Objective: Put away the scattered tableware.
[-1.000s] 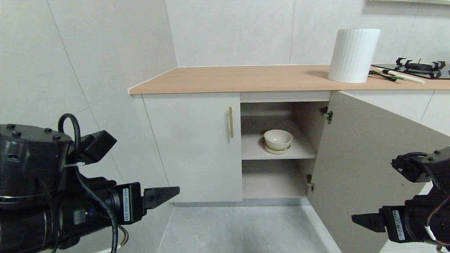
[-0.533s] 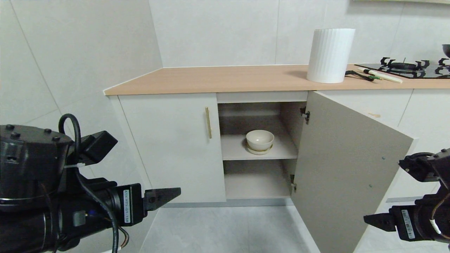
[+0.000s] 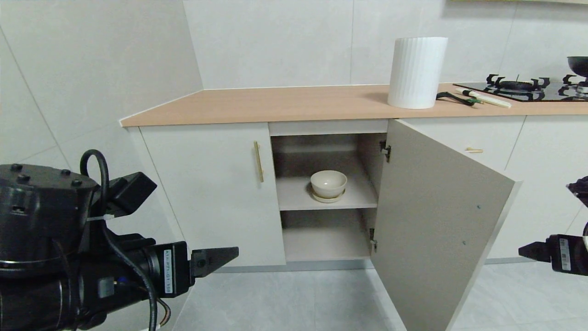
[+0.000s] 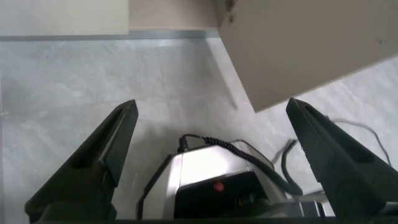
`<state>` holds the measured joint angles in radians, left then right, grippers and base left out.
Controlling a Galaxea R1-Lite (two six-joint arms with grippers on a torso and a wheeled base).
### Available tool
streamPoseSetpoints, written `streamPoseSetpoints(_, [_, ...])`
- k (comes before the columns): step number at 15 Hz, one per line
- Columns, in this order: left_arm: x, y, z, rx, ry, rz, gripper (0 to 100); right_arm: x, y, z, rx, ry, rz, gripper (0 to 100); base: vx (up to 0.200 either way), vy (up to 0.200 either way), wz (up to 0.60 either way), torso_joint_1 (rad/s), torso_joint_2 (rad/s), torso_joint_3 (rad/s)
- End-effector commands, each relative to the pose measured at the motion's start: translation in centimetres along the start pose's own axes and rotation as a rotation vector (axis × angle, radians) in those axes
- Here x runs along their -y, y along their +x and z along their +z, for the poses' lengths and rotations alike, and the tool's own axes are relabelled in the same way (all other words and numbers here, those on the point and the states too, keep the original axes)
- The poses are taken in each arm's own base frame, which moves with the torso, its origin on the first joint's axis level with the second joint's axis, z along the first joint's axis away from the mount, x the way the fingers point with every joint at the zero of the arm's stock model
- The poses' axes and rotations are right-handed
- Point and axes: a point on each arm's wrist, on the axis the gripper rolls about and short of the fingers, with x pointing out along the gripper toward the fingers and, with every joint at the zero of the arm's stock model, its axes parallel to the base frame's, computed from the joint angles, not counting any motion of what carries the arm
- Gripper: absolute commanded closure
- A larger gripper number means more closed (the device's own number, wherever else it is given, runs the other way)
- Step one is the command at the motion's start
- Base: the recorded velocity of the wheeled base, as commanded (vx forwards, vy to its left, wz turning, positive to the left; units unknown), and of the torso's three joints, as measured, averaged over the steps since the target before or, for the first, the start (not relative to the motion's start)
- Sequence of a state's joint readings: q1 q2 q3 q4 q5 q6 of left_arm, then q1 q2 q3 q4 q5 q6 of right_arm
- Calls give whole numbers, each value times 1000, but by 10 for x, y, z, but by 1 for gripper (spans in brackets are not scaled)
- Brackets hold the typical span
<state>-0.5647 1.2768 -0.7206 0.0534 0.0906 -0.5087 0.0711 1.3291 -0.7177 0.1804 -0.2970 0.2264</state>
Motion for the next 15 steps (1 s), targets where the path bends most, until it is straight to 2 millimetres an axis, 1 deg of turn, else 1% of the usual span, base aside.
streamPoseSetpoints(1, [0, 1, 0, -2, -1, 2, 0, 11, 26, 11, 7, 70, -63, 0, 0, 0, 0, 0, 0, 0])
streamPoseSetpoints(4, [0, 1, 0, -3, -1, 3, 0, 13, 53, 21, 59, 127, -82, 0, 0, 0, 0, 0, 0, 0])
streamPoseSetpoints(7, [0, 1, 0, -3, -1, 3, 0, 4, 74, 24, 68, 233, -66, 0, 0, 0, 0, 0, 0, 0])
streamPoseSetpoints(10, [0, 1, 0, -2, -1, 2, 0, -6, 84, 23, 74, 263, -37, 0, 0, 0, 0, 0, 0, 0])
streamPoseSetpoints(15, [0, 0, 0, 0, -1, 2, 0, -26, 89, 18, 45, 295, 10, 0, 0, 0, 0, 0, 0, 0])
